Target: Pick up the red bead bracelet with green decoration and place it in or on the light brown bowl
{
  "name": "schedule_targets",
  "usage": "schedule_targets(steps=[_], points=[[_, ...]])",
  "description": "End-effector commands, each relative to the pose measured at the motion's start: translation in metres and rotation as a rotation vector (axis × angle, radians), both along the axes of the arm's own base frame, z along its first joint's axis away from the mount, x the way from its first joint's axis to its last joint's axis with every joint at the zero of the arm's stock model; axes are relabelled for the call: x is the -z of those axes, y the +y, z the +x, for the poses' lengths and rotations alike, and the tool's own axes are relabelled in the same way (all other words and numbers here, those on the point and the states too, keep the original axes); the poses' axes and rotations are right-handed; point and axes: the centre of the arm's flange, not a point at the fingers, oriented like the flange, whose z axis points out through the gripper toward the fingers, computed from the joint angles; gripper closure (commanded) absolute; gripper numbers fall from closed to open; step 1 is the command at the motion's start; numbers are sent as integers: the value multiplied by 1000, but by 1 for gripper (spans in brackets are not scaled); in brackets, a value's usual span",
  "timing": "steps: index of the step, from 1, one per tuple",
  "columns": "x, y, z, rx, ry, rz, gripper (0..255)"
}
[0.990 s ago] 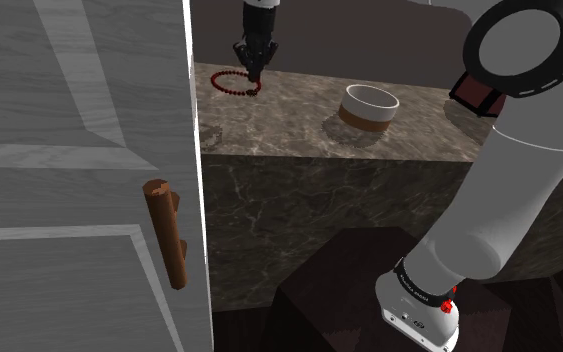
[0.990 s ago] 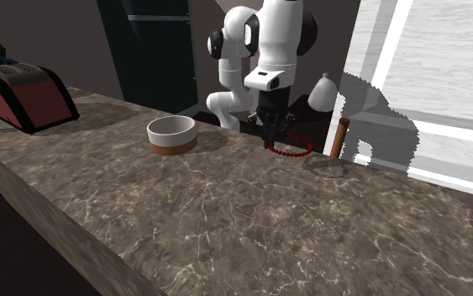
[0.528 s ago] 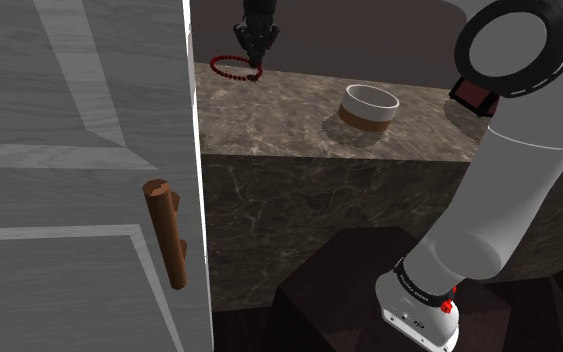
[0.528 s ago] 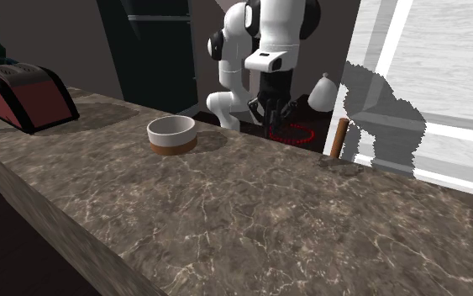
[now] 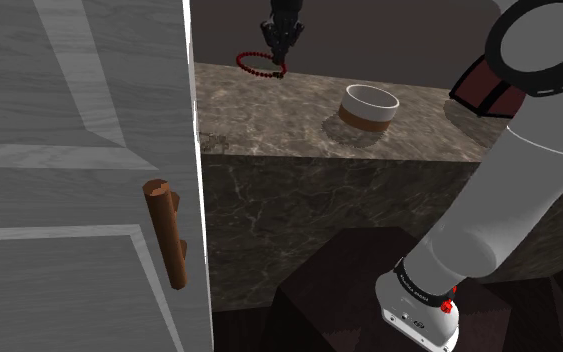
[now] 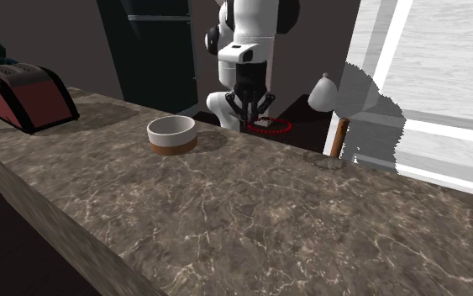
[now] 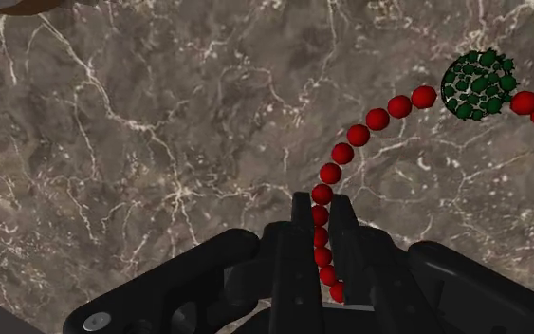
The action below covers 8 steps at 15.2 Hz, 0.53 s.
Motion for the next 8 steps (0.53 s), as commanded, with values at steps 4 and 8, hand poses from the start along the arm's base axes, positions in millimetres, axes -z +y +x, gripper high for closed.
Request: schedule_targets(steps=[4, 8], points=[[0, -61, -34, -1, 0, 1, 255], [0, -108, -60, -1, 0, 1, 255]])
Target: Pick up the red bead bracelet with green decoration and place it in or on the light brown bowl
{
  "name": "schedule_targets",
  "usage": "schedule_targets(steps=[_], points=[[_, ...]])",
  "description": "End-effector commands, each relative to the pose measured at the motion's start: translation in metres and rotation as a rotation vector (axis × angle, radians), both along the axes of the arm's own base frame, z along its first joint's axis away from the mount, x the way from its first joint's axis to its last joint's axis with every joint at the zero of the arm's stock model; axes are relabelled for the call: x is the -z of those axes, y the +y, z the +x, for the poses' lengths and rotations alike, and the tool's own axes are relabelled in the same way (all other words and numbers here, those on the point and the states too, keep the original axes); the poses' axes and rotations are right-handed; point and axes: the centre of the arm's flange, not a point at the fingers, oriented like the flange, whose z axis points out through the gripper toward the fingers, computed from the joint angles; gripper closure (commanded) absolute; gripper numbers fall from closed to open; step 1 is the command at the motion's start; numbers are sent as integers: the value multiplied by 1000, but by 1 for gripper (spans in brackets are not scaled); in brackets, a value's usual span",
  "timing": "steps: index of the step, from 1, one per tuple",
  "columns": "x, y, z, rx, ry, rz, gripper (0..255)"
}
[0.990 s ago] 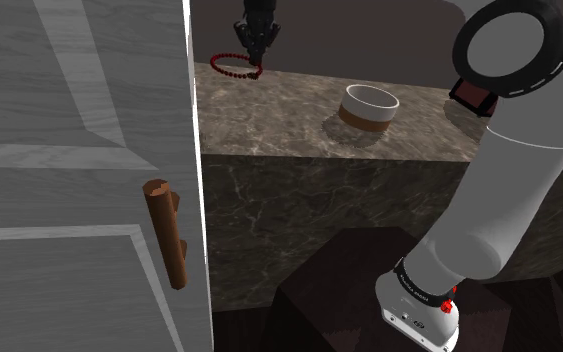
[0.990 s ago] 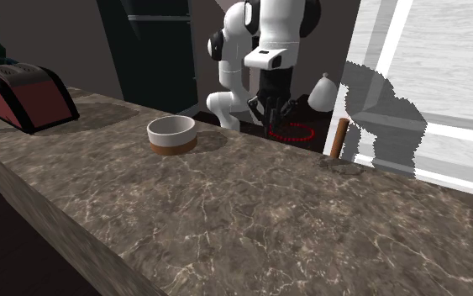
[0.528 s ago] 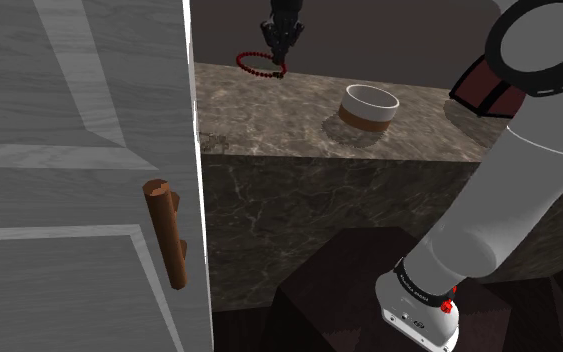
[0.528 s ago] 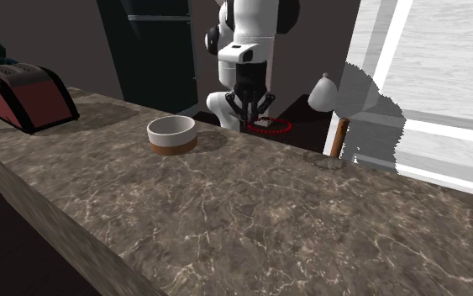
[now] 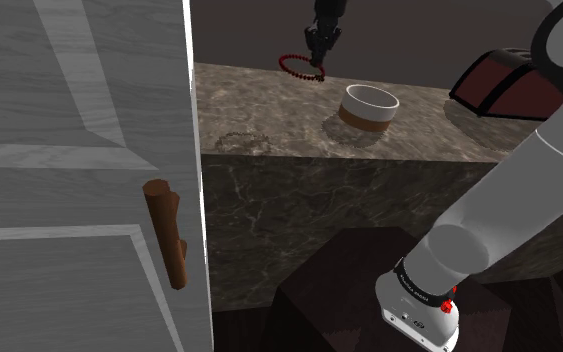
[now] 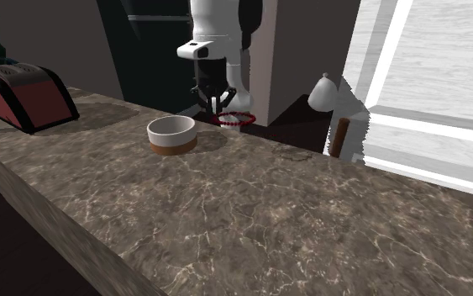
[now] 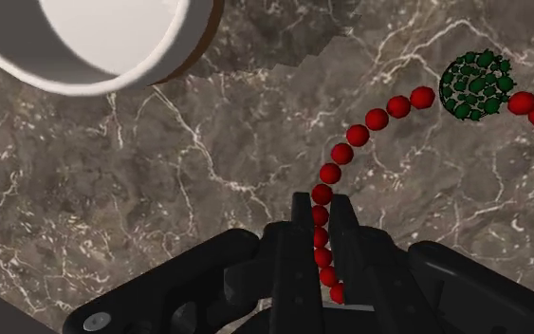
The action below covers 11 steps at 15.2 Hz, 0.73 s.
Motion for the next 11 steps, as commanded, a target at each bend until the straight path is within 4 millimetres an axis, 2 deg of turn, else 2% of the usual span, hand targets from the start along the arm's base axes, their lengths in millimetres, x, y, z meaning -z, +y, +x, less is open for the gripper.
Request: schedule_targets(steps=[1, 11], points=[[1, -22, -12, -1, 0, 1, 255], [0, -138, -75, -1, 0, 1, 255]])
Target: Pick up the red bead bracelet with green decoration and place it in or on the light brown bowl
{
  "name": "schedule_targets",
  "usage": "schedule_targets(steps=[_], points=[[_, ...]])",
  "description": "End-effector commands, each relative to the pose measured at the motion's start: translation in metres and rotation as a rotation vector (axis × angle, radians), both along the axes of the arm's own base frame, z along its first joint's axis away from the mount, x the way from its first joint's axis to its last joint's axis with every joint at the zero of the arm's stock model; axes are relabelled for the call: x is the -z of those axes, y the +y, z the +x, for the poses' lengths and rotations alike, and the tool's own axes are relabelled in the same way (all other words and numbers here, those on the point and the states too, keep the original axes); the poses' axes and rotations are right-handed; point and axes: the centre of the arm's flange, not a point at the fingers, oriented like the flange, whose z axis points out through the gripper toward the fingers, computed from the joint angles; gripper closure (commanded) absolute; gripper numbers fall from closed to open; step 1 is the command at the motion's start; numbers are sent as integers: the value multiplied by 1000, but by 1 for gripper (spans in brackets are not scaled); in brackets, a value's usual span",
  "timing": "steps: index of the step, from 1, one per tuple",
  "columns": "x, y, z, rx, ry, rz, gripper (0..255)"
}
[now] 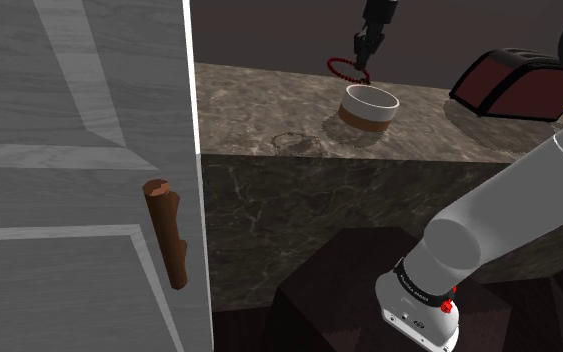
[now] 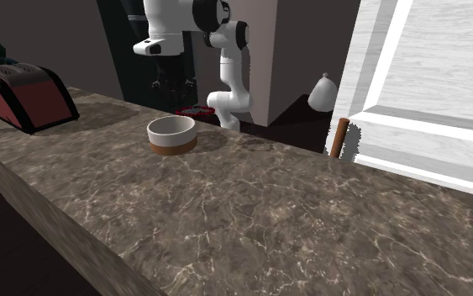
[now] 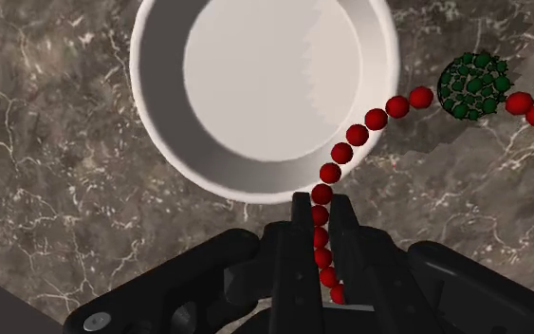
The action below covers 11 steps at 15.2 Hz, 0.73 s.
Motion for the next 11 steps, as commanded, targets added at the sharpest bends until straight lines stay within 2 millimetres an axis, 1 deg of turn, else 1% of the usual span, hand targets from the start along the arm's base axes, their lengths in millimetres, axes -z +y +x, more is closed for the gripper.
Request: schedule_targets(steps=[1, 6, 7, 11], points=[[0, -25, -12, -1, 0, 0, 255], [0, -83, -44, -1, 0, 0, 255], [0, -97, -52, -1, 0, 0, 255], [21, -97, -52, -1, 0, 0, 255]])
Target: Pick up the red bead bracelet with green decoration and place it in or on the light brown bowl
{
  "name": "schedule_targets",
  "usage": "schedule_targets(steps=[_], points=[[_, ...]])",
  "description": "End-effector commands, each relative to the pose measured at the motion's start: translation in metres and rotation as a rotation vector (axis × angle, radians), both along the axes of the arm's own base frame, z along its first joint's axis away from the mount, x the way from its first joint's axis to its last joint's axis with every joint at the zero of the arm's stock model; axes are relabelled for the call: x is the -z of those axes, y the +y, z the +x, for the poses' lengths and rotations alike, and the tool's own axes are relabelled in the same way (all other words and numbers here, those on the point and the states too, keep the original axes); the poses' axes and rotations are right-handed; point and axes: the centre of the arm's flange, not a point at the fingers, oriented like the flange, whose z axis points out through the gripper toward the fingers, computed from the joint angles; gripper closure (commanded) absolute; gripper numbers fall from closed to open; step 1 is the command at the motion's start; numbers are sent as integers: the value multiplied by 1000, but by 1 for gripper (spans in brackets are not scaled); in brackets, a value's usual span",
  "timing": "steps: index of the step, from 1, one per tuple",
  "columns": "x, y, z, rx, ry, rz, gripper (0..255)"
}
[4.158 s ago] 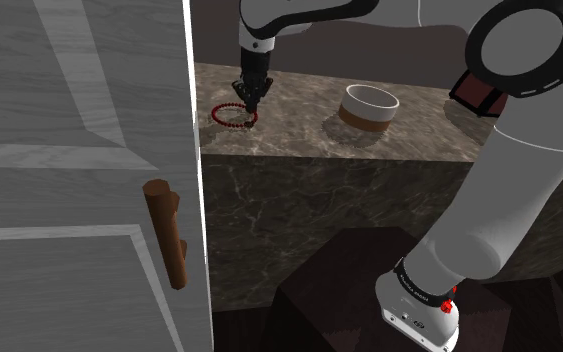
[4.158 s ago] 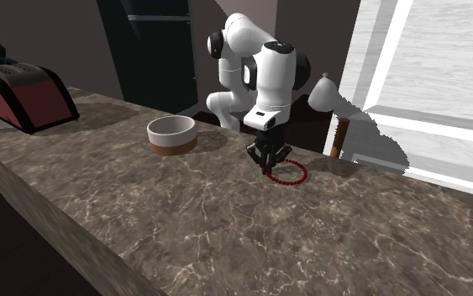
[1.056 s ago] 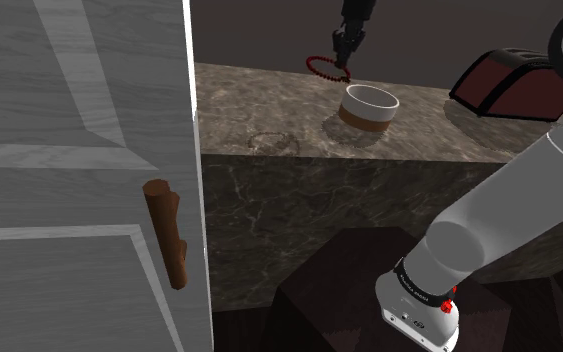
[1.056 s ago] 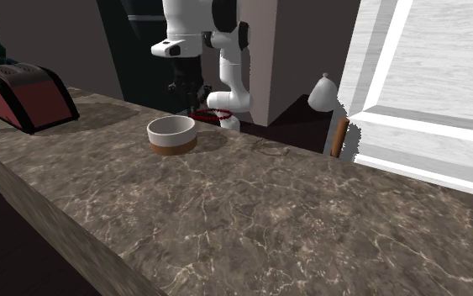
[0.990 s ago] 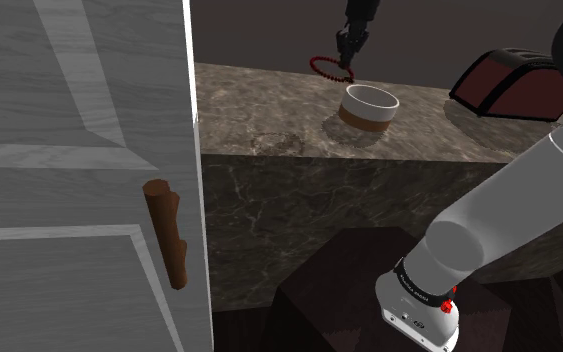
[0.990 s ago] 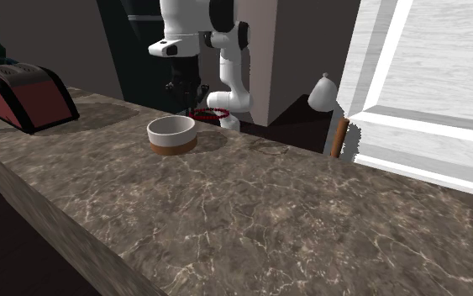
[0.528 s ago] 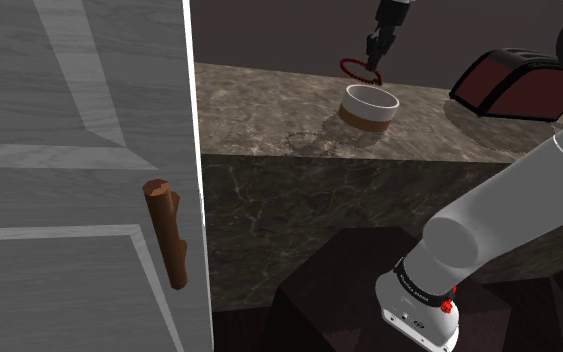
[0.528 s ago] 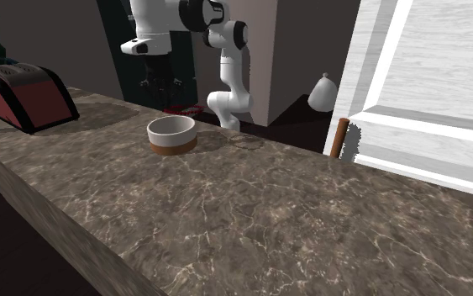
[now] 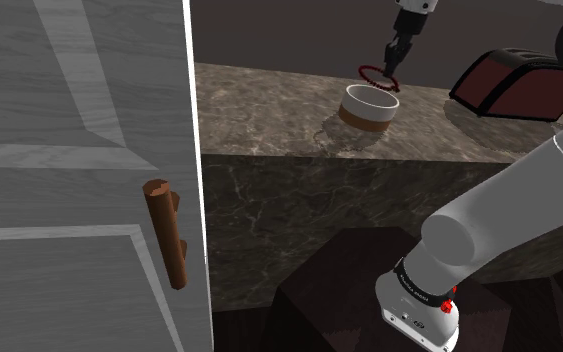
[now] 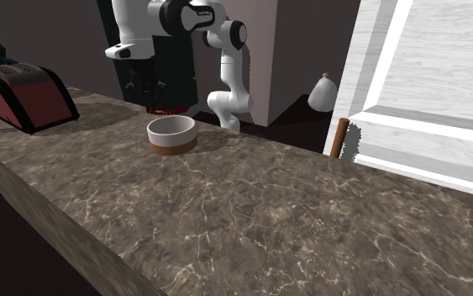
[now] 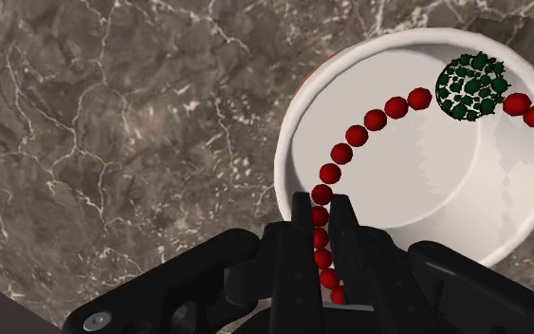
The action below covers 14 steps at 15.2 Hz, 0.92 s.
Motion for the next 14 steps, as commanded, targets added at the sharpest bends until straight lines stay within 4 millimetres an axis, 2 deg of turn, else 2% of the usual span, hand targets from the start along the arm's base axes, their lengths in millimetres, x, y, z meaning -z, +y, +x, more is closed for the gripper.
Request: schedule_targets(steps=[1, 10, 14], points=[[11, 0, 0, -1, 0, 0, 255], [57, 0, 0, -1, 0, 0, 255], [57, 0, 0, -1, 0, 0, 255]])
